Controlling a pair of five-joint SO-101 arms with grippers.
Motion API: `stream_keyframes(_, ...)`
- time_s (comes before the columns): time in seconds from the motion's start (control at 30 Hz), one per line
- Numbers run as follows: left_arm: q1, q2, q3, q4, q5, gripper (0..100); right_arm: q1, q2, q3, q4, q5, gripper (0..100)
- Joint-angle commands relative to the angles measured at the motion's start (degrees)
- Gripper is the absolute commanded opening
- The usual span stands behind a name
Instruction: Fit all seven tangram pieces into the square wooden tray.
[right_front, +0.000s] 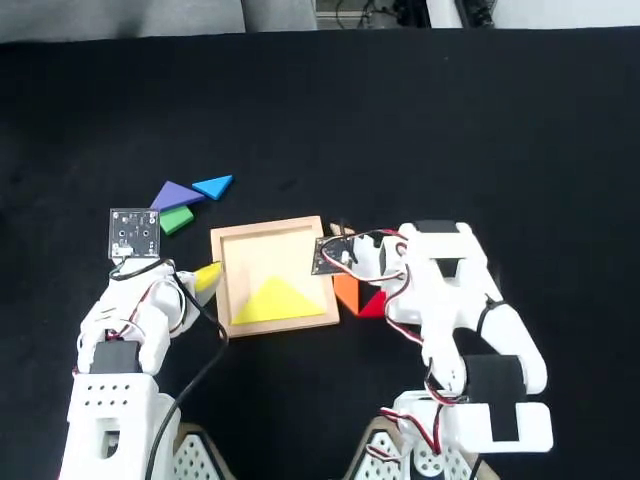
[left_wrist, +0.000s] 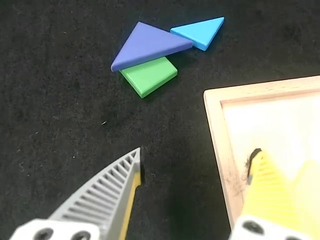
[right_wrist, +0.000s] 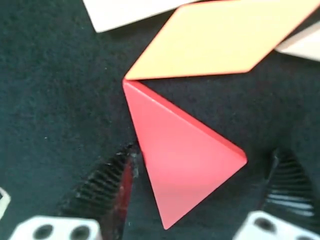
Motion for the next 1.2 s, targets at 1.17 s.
stream_keyframes(1.17,-2.24,0.09,-0.84,-0.97,-0.35,34,-5.45,-33.98,-8.75,17.49,-14.24,24.3)
